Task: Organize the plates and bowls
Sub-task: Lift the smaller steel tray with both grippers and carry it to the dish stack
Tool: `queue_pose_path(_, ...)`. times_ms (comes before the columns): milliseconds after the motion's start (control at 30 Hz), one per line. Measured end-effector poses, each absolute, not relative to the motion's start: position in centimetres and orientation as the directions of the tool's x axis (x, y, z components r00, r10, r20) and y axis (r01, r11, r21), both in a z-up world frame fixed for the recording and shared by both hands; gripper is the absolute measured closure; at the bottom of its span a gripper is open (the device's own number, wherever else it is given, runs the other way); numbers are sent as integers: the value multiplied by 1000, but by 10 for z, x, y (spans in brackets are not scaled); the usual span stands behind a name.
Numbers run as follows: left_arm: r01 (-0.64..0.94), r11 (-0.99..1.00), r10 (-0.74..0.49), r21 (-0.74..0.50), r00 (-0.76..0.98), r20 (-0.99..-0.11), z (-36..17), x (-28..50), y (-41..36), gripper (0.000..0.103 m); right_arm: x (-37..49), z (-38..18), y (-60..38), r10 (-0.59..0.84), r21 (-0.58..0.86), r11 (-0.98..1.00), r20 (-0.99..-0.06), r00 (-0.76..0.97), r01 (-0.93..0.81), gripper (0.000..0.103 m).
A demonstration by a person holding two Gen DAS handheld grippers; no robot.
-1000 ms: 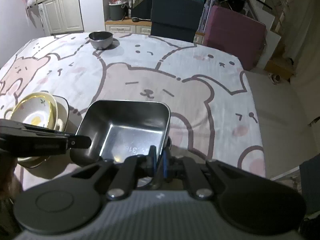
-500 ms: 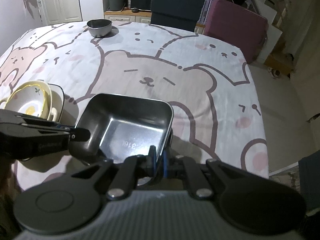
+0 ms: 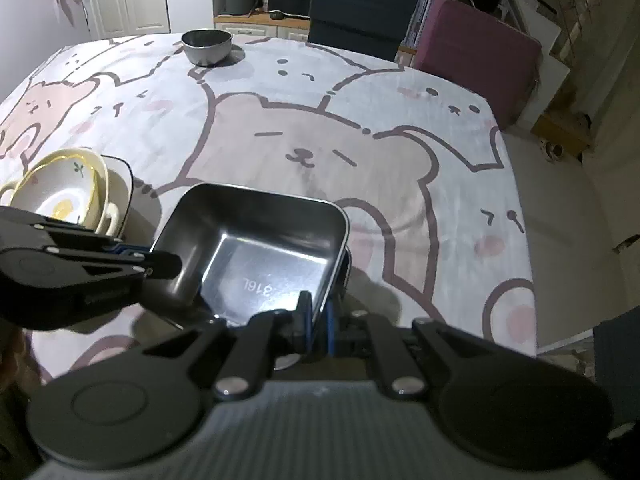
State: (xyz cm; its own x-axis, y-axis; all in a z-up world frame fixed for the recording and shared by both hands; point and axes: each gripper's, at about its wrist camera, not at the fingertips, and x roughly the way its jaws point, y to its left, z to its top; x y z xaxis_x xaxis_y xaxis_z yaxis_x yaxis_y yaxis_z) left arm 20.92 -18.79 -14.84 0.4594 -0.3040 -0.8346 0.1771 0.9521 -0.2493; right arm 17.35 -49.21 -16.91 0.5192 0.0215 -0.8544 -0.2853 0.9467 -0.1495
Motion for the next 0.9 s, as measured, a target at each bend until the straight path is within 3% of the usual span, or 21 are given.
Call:
queue_pose_path(633, 179, 949, -311, -258, 423, -851, -161, 212, -189, 91, 183, -189, -483, -67, -230, 921, -889, 454, -315, 94)
queue_pose_path(900, 182, 950, -310, -255, 424, -851, -162, 213, -189, 89, 191, -198, -493, -45, -177, 942, -909, 415, -285, 93)
